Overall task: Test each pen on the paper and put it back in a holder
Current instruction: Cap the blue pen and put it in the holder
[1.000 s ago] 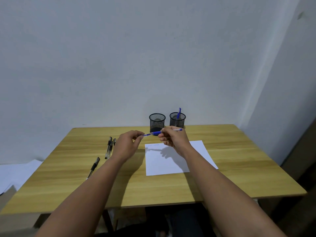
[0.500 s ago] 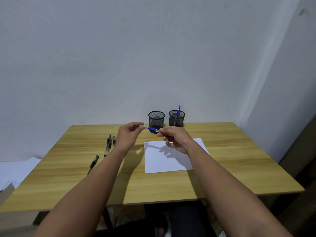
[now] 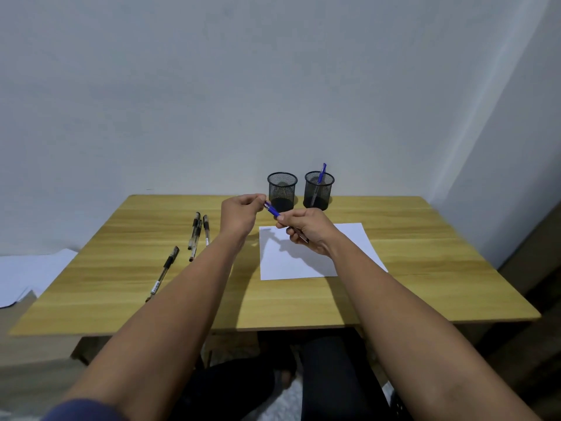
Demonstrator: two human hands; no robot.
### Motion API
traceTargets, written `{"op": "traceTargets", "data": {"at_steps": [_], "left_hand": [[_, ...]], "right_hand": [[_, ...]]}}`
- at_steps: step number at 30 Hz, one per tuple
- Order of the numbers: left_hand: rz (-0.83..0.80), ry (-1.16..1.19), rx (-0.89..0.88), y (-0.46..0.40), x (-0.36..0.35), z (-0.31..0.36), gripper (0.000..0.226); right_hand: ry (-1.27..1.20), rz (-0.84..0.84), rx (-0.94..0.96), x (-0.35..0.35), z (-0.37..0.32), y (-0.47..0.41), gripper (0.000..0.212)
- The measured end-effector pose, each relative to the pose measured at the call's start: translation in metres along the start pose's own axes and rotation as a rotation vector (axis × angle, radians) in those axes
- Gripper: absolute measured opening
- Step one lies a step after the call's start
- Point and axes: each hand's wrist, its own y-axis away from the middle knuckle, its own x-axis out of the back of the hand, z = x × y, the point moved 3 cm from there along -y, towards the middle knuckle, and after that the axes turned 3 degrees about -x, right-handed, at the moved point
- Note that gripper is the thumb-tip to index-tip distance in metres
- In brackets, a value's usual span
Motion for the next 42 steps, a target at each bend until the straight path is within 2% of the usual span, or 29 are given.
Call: {"op": "traceTargets", "data": {"at_steps": [4, 7, 10, 12, 15, 18, 23, 28, 32, 36, 42], "left_hand": [[-0.043, -0.091, 0.003, 0.003, -0.003, -0.002, 0.011], [-0.148, -0.184, -0.081, -0.003, -0.017, 0.011, 0.016], [-0.165, -0.292, -0.191, -0.020, -0.040, 0.027, 0.030], [-0.156, -0.379, -0.231, -0.036, -0.058, 0.032, 0.040], [-0.197, -0.630, -0.318, -0.058, -0.086, 0.032, 0.052], [-0.224, -0.888, -0.390, -0.080, -0.113, 0.024, 0.066], [-0.268, -1.209, -0.430, -0.108, -0.148, 0.005, 0.077], [-0.235, -1.345, -0.450, -0.136, -0.167, -0.013, 0.075], [-0.195, -1.413, -0.464, -0.148, -0.173, -0.025, 0.082], [-0.189, -1.407, -0.467, -0.153, -0.176, -0.029, 0.073], [-0.162, -1.391, -0.477, -0.151, -0.177, -0.029, 0.072]], "right_hand": [[0.054, 0.001, 0.007, 0.007, 0.007, 0.001, 0.003], [0.279, 0.027, 0.060, 0.019, 0.000, -0.002, 0.005], [0.435, 0.153, 0.184, 0.044, -0.022, -0.010, 0.007], [0.447, 0.281, 0.266, 0.068, -0.043, -0.017, 0.010], [0.390, 0.444, 0.344, 0.105, -0.075, -0.031, 0.004], [0.378, 0.573, 0.409, 0.136, -0.103, -0.050, 0.019], [0.399, 0.648, 0.456, 0.162, -0.126, -0.087, 0.023], [0.473, 0.644, 0.432, 0.162, -0.121, -0.120, 0.005], [0.554, 0.628, 0.367, 0.159, -0.107, -0.142, 0.006], [0.635, 0.640, 0.302, 0.152, -0.092, -0.153, 0.010], [0.724, 0.719, 0.235, 0.146, -0.076, -0.151, 0.010]]}}
